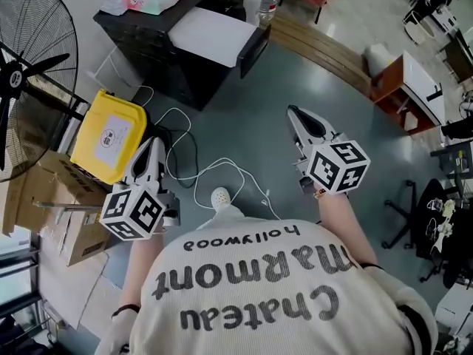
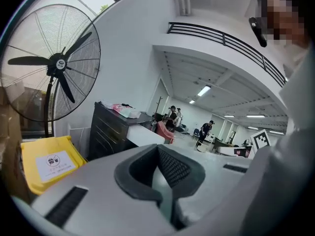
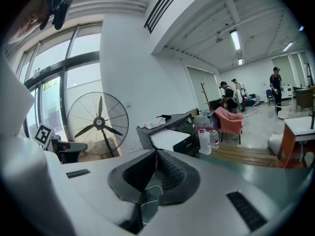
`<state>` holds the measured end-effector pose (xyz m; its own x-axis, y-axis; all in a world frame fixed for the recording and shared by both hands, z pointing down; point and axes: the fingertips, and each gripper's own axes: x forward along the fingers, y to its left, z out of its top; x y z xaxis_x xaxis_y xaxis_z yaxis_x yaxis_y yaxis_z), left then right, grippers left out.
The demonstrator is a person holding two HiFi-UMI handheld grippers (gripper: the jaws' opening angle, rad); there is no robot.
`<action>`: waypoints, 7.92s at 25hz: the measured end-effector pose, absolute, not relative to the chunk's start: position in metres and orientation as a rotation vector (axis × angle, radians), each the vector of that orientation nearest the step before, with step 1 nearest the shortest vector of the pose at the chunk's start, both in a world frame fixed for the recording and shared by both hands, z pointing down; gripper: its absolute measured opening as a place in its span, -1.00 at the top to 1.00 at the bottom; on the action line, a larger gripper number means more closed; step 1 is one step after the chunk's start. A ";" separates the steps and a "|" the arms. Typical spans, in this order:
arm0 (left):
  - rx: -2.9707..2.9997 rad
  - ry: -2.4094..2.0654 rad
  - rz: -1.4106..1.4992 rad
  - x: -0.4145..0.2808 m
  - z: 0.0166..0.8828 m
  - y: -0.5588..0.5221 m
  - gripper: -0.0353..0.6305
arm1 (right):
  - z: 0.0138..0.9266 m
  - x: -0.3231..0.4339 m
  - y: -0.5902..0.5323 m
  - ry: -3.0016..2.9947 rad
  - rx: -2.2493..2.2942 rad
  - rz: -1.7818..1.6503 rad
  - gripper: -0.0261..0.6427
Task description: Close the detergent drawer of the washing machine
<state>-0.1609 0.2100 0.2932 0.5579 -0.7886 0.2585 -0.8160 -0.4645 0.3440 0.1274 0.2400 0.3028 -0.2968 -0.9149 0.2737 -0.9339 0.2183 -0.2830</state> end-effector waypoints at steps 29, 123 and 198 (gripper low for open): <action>2.219 -1.277 0.101 -0.151 0.347 0.043 0.87 | 0.410 0.168 0.092 -2.213 1.848 0.959 0.82; 1.978 -1.617 0.158 -0.195 0.357 -0.138 0.87 | 0.546 0.168 -0.091 -2.163 1.463 2.099 0.64; 1.939 -1.631 0.033 -0.276 0.358 -0.211 0.87 | 0.552 0.127 -0.129 -2.048 1.541 2.202 0.72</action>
